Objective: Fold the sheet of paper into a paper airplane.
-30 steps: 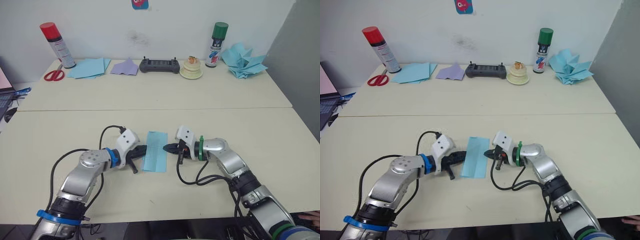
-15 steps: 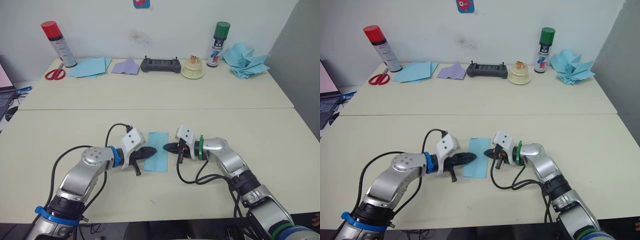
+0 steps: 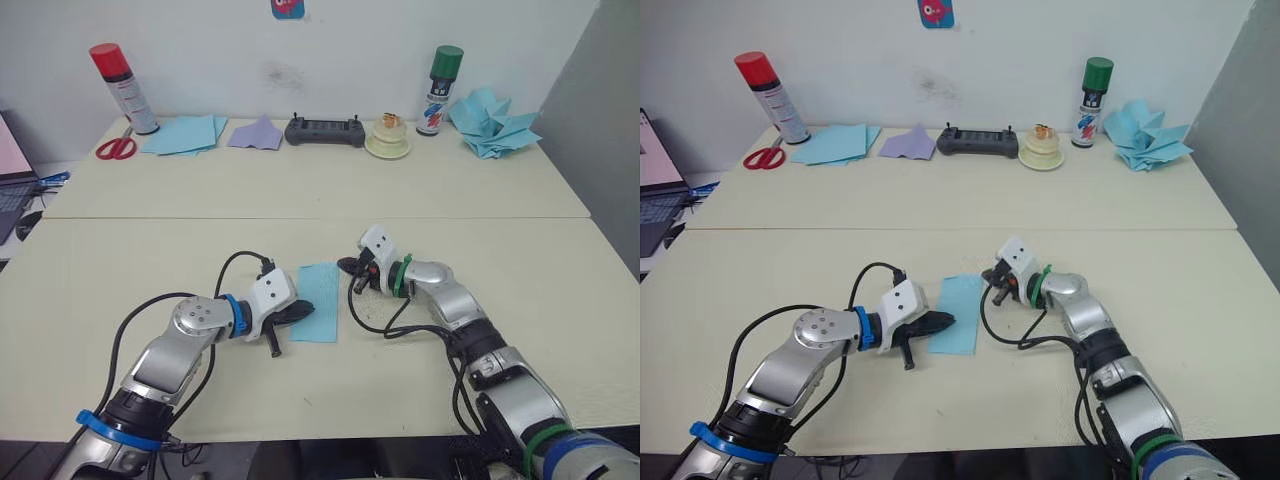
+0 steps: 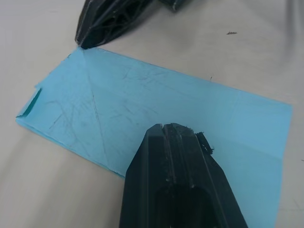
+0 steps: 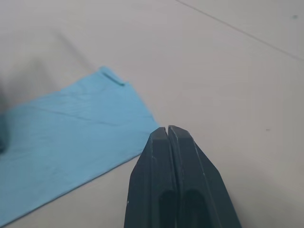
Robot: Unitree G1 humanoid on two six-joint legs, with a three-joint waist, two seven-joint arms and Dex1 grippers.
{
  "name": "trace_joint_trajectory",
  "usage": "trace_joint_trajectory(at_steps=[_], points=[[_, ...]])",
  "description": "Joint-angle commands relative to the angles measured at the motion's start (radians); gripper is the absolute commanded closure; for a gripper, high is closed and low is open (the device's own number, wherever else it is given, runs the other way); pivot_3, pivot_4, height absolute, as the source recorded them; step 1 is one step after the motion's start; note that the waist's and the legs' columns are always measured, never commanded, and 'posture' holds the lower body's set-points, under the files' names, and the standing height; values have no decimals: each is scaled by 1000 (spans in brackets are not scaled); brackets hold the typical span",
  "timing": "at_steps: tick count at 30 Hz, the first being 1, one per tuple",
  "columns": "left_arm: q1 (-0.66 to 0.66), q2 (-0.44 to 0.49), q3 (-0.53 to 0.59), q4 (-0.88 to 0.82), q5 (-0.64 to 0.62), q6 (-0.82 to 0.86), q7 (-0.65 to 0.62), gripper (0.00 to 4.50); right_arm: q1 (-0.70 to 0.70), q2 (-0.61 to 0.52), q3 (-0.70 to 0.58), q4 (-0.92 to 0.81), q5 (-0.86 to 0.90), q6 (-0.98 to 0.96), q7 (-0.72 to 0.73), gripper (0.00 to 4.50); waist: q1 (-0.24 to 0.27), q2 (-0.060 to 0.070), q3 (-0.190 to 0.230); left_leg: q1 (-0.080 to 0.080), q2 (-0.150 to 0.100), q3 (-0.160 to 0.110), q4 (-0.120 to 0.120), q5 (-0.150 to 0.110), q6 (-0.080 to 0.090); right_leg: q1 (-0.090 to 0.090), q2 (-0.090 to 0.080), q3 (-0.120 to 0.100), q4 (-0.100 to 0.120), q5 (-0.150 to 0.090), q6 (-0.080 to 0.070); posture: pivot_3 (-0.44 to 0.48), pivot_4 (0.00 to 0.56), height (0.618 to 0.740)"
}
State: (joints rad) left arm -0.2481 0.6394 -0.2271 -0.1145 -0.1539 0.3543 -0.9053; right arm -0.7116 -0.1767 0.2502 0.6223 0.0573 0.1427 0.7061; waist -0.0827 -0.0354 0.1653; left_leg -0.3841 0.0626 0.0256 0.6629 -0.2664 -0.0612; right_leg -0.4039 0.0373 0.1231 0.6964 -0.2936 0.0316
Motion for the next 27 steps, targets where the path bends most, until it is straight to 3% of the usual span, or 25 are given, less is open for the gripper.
trace_joint_trajectory(at_steps=[1, 13, 19, 27], points=[[16, -17, -23, 17, 18, 23, 9, 4500, -8, -21, -50, 35, -10, -63, -35, 4472, 2, 0, 0, 0, 0, 0, 0, 0, 0, 0, 0, 0, 0, 0, 0, 0, 150, 740], [11, -60, -21, 7, 12, 61, 28, 4500, 182, -81, 16, -443, 70, 207, 147, 4472, 11, 1, 1, -2, -1, -1, 0, 0, 0, -1, -2, -1, -1, 0, 1, 0, 150, 740], [25, -63, -20, 2, 13, 65, 29, 4500, 251, -131, 118, -496, 18, 276, 186, 4472, 14, 1, 1, -2, -1, 0, 0, 0, 0, -1, -2, 0, -2, 0, 1, 0, 150, 740], [50, -51, -10, -7, 9, 74, 28, 4500, 304, -187, 196, -591, 92, 447, 315, 4472, 17, 1, -4, -2, 0, -1, -1, 0, 0, 0, -1, -1, -4, -1, 1, 0, 150, 740]])
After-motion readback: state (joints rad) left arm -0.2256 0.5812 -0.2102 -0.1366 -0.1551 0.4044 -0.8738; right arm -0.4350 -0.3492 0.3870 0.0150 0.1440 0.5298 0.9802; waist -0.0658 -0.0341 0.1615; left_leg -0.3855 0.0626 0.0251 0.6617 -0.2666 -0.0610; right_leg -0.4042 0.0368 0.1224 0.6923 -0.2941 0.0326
